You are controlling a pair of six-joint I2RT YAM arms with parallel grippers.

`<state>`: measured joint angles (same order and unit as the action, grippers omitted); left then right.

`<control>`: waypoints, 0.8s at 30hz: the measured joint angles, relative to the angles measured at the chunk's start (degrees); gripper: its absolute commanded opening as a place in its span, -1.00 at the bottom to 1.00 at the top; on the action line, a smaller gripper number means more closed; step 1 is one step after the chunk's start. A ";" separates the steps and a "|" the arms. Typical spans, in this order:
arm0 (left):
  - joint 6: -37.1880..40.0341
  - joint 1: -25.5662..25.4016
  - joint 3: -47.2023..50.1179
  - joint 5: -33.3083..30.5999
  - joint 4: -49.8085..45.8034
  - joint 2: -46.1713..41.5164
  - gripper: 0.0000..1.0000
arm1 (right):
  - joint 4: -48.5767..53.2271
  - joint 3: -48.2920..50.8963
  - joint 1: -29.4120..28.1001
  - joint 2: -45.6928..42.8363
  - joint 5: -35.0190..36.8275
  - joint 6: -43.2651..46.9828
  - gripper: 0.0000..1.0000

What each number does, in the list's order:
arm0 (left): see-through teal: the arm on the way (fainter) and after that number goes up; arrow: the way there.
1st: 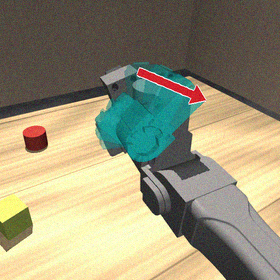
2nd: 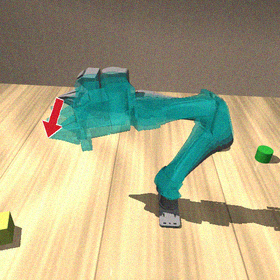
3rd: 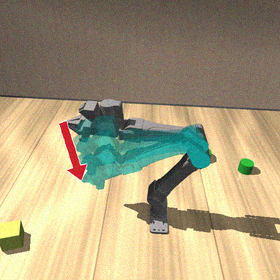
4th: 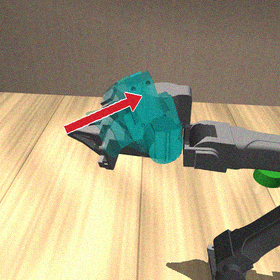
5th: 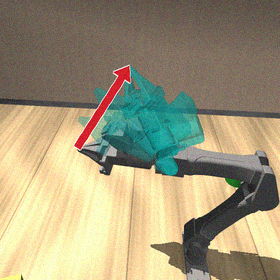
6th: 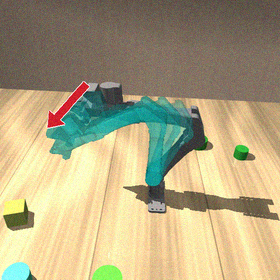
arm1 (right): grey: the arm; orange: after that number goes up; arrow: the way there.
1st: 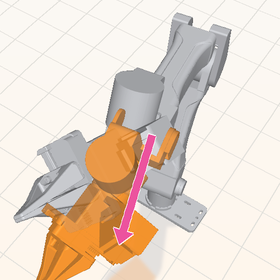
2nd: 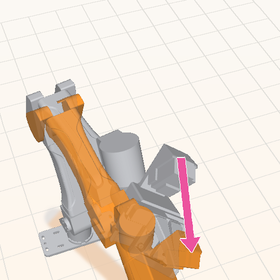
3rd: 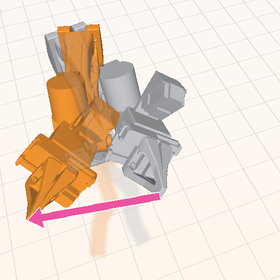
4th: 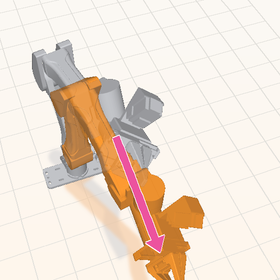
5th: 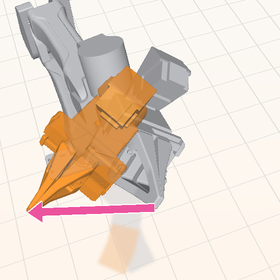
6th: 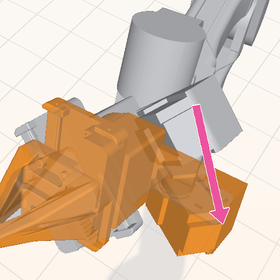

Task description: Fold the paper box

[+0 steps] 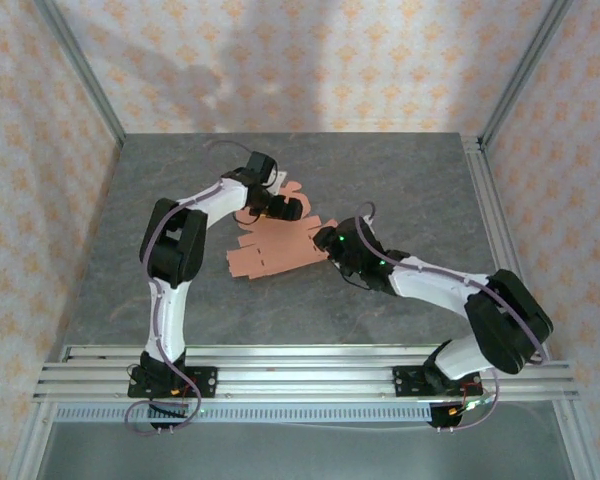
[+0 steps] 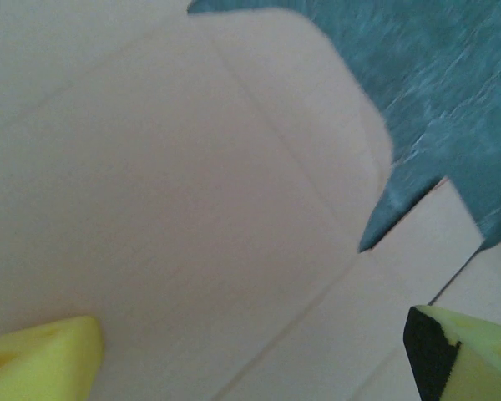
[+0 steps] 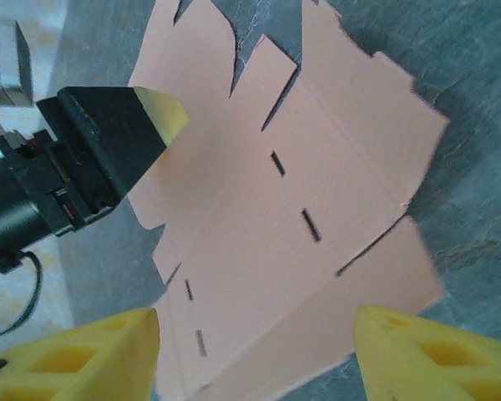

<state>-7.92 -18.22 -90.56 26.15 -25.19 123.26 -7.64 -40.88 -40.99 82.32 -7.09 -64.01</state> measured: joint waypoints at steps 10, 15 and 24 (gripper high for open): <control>-10.62 0.00 11.26 -3.19 8.44 -6.27 0.85 | -7.93 4.24 -1.31 5.64 1.42 -6.14 -0.09; -16.33 -0.04 19.28 -5.64 10.71 -11.76 0.85 | -11.26 2.36 0.22 10.91 -1.53 -6.54 -0.20; -22.40 -0.15 26.08 -7.54 17.14 -15.58 0.86 | -8.74 2.38 0.68 7.10 -1.81 -5.09 0.14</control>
<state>-30.33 -18.37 -64.49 18.61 -8.05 107.68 -16.38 -38.50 -40.32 89.43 -8.91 -69.10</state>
